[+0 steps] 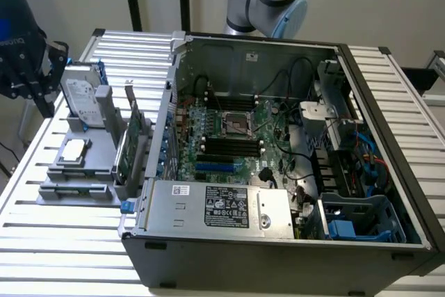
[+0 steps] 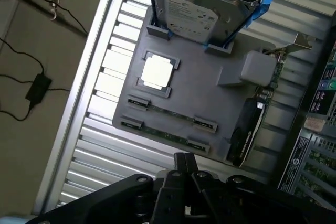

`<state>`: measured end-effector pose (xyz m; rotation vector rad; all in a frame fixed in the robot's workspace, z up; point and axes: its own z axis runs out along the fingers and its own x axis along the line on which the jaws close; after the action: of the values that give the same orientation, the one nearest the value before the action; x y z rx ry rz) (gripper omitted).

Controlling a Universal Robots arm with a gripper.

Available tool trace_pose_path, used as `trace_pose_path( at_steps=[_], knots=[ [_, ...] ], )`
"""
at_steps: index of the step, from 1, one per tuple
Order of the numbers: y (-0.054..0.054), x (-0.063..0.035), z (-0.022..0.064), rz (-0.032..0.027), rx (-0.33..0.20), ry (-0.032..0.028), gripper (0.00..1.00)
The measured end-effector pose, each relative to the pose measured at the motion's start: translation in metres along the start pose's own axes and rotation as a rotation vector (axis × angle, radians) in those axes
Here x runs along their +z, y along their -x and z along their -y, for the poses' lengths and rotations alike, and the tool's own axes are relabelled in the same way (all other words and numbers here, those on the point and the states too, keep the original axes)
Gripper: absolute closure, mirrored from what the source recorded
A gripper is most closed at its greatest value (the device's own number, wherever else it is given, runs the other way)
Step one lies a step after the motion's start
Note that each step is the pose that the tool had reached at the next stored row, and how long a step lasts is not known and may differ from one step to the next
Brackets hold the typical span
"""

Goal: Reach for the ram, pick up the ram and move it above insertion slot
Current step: 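Pick up the ram and move it above insertion slot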

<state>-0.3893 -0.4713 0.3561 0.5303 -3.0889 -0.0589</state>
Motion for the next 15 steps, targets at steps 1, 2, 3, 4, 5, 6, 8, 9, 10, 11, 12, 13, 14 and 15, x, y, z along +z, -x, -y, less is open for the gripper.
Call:
trace_pose_path(
  at_steps=[1, 2, 3, 4, 5, 6, 8, 9, 10, 11, 12, 13, 14, 15],
  knots=[
    [0.0, 0.0001, 0.0, -0.0006, -0.018, 0.0, 0.89],
    [0.0, 0.0, 0.0, -0.0014, -0.037, 0.0, 0.89],
    [0.0, 0.0, 0.0, -0.0021, -0.054, 0.0, 0.89],
    [0.0, 0.0, 0.0, -0.0028, -0.072, 0.0, 0.89],
    [0.0, 0.0, 0.0, -0.0035, -0.09, 0.0, 0.89],
    [0.0, 0.0002, 0.0, -0.004, -0.109, 0.0, 0.89],
    [0.0, 0.0004, 0.0, -0.0055, -0.145, 0.0, 0.89],
    [0.0, 0.0006, 0.0001, -0.0062, -0.164, -0.0001, 0.89],
    [0.0, 0.0007, 0.0, -0.007, -0.181, 0.0, 0.89],
    [0.0, 0.0009, 0.0001, -0.0076, -0.199, -0.0001, 0.89],
    [0.0, 0.001, 0.0001, -0.0085, -0.217, -0.0001, 0.89],
    [0.0, 0.0012, 0.0001, -0.0091, -0.235, -0.0001, 0.89],
    [0.0, 0.0013, 0.0001, -0.0097, -0.253, -0.0001, 0.89],
    [0.0, 0.0015, 0.0001, -0.0105, -0.273, -0.0001, 0.89]
  ],
)
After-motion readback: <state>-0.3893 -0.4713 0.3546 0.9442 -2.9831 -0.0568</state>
